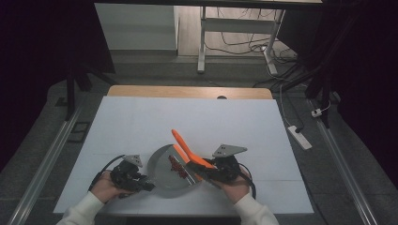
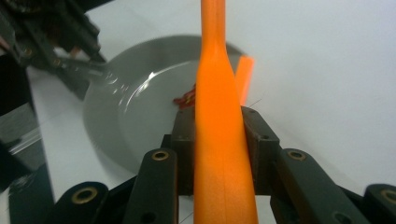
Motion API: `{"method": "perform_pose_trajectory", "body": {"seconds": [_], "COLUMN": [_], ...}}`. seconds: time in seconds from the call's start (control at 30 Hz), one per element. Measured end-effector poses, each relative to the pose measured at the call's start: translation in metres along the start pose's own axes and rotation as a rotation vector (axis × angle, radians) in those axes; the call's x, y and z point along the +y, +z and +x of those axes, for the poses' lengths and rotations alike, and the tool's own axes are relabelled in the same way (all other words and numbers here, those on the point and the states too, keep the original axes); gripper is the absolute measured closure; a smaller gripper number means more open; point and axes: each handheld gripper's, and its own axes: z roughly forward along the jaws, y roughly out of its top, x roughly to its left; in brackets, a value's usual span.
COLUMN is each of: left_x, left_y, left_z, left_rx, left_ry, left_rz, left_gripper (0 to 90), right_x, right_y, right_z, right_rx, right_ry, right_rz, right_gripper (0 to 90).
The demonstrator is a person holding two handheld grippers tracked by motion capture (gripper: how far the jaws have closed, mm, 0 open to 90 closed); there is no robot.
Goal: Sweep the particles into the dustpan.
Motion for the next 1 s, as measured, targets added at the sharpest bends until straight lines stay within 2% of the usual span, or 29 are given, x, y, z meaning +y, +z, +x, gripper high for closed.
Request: {"method": "perform_pose_trajectory", "body": {"seconds": [0.17,0.3,0.4,0.47,0.53,0.67,0.77,0.87,0.93,1.0], "left_x": [0.000,0.000,0.000,0.000,0.000,0.000,0.000,0.000,0.000,0.000], "left_y": [0.000,0.000,0.001,0.002,0.001,0.001,0.001,0.001,0.001,0.001], "left_z": [0.000,0.000,0.000,0.000,0.000,0.000,0.000,0.000,0.000,0.000], "left_rx": [0.001,0.003,0.002,0.001,0.002,0.001,-0.001,-0.001,-0.003,-0.002], "left_ry": [0.001,0.000,0.000,0.001,0.000,0.001,0.000,0.002,0.002,0.002], "left_rz": [0.002,0.001,0.004,0.006,0.003,0.003,0.003,0.003,0.003,0.002], "left_gripper": [61.7,61.7,61.7,61.7,61.7,61.7,61.7,61.7,61.6,61.6], "right_x": [-0.001,-0.004,-0.008,-0.008,-0.006,-0.003,0.000,0.002,0.000,-0.005], "right_y": [-0.006,0.000,0.010,0.017,0.021,0.023,0.016,0.006,0.000,-0.006], "right_z": [-0.015,-0.026,-0.029,-0.028,-0.021,-0.004,-0.002,-0.003,-0.011,-0.017], "right_rx": [-0.082,-0.147,-0.143,-0.128,-0.101,-0.047,0.019,-0.023,-0.053,-0.104], "right_ry": [0.008,-0.008,-0.014,-0.012,-0.023,-0.082,-0.044,-0.055,-0.023,-0.007], "right_rz": [-0.015,0.030,0.051,0.042,0.045,0.053,0.004,-0.020,-0.024,-0.001], "right_gripper": [69.9,69.8,69.9,69.9,69.9,69.8,70.0,70.0,70.0,70.0]}}
